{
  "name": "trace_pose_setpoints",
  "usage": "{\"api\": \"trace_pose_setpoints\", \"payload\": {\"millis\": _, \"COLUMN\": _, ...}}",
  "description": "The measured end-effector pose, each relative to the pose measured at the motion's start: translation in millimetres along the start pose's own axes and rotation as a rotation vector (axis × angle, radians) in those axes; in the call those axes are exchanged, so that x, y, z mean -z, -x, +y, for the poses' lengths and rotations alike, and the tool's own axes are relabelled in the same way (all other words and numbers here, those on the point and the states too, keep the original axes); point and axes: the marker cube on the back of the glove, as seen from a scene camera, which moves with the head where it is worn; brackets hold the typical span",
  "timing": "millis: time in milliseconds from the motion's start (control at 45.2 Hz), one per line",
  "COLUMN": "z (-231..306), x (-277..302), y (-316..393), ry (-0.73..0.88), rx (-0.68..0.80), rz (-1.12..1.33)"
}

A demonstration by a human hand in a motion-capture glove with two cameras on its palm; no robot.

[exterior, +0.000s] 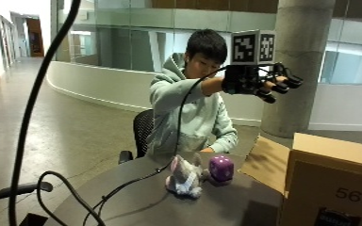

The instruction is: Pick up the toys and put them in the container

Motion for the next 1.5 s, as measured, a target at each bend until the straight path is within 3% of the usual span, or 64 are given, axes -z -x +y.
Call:
{"api": "trace_pose_setpoints", "payload": {"millis": 332, "z": 112, "x": -50, "y": -70, "ry": 0.147, "rx": 0.036, "rz": 0.083}}
{"api": "trace_pose_setpoints", "payload": {"millis": 465, "z": 159, "x": -106, "y": -81, "ry": 0.277, "rx": 0.075, "rz": -0.047}}
{"api": "trace_pose_setpoints", "payload": {"millis": 619, "z": 217, "x": -195, "y": -70, "ry": 0.409, "rx": 0.036, "rz": -0.029}}
{"api": "trace_pose_setpoints", "payload": {"millis": 774, "z": 216, "x": -247, "y": -96, "ry": 0.534, "rx": 0.017, "rz": -0.007}}
{"api": "trace_pose_setpoints", "payload": {"millis": 951, "z": 206, "x": -258, "y": -101, "ry": 0.433, "rx": 0.004, "rz": 0.031}}
{"api": "trace_pose_setpoints", "payload": {"millis": 1327, "z": 192, "x": -267, "y": -101, "ry": 0.438, "rx": 0.046, "rz": 0.032}}
{"api": "trace_pose_setpoints", "payload": {"millis": 1504, "z": 192, "x": -225, "y": -79, "ry": 0.530, "rx": 0.067, "rz": 0.054}}
